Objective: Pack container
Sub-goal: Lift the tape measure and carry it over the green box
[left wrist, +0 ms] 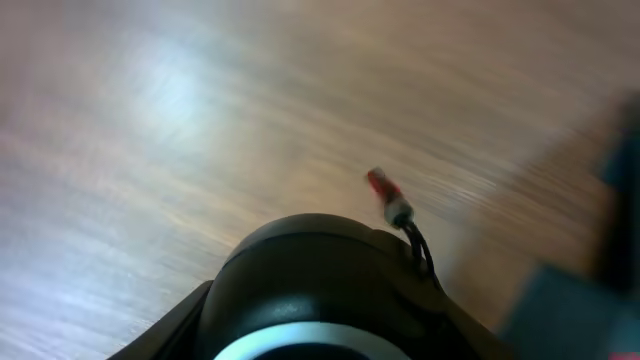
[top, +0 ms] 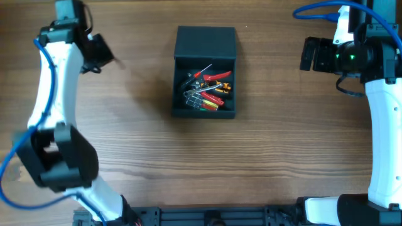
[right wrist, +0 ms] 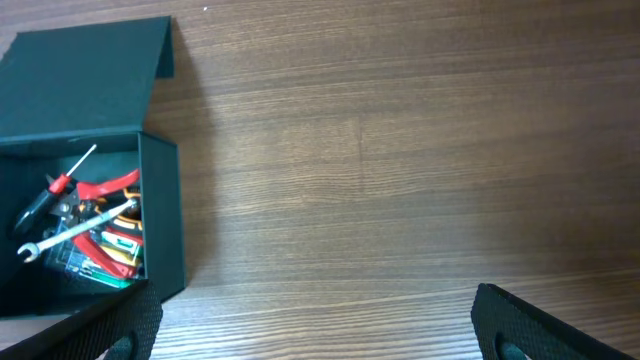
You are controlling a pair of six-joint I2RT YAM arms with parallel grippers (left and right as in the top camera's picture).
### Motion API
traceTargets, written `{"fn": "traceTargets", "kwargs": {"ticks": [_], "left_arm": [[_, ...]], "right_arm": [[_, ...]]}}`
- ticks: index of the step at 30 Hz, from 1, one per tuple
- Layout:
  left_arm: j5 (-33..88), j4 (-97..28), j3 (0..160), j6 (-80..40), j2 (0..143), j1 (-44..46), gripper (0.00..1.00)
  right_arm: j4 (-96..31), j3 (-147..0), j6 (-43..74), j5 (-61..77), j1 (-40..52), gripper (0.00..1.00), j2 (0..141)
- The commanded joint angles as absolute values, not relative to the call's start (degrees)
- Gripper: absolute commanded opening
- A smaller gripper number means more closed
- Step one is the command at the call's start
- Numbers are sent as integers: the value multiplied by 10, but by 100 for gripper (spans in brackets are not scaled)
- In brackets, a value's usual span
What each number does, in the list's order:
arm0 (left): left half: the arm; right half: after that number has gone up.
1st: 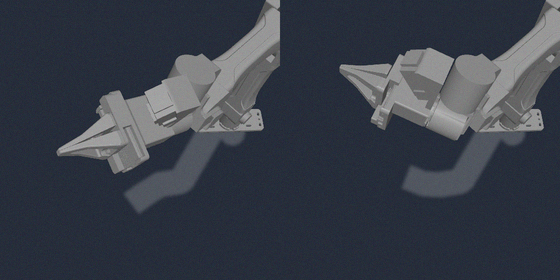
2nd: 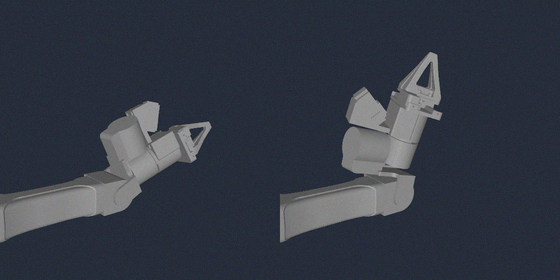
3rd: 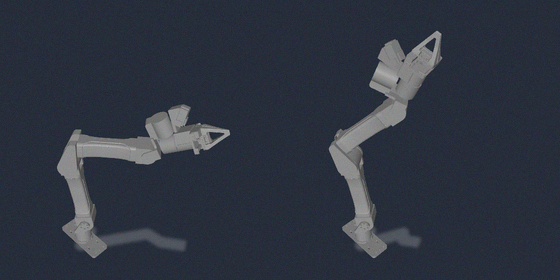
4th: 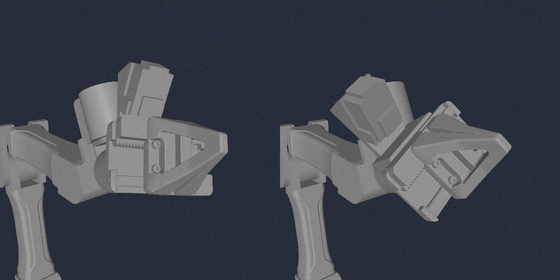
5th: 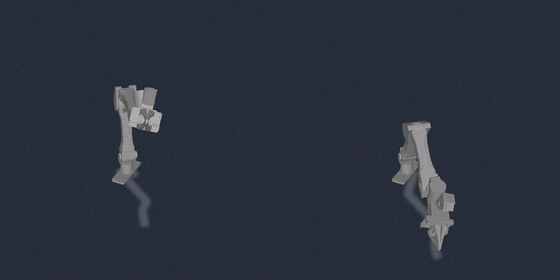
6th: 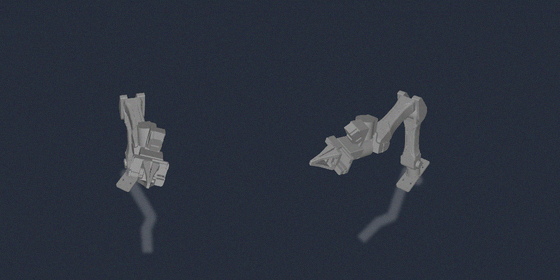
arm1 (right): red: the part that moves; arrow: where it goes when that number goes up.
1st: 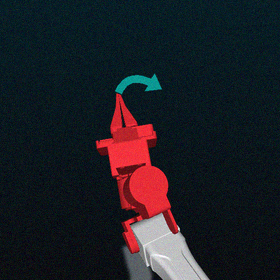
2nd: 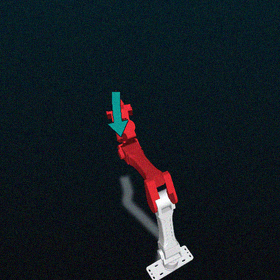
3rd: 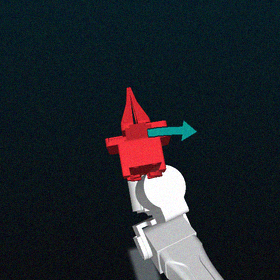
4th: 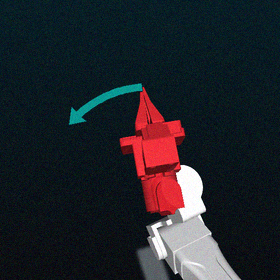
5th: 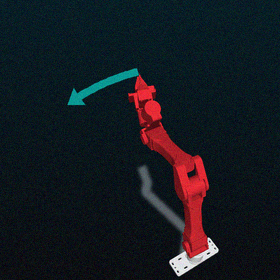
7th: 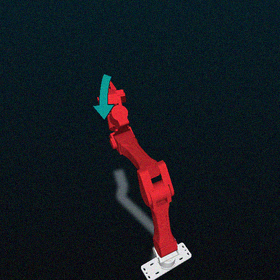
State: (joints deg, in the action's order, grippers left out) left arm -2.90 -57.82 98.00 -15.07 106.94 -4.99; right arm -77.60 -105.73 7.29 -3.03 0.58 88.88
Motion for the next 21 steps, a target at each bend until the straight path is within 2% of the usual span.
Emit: {"fn": "traceTargets", "kwargs": {"ticks": [1,7,10,14,21], "left_arm": [[-8,-563,982,14,989,24,4],[33,-534,982,285,953,152,4],[39,-527,982,369,964,208,4],[38,-496,982,388,990,259,4],[39,-501,982,381,1047,266,4]], "right_arm": [[-776,-1055,75,-25,4,100,890],[-774,-1055,75,-25,4,100,890],[-774,-1055,75,-25,4,100,890],[-774,-1055,74,-25,4,100,890],[-778,-1055,60,-25,4,100,890]]}}
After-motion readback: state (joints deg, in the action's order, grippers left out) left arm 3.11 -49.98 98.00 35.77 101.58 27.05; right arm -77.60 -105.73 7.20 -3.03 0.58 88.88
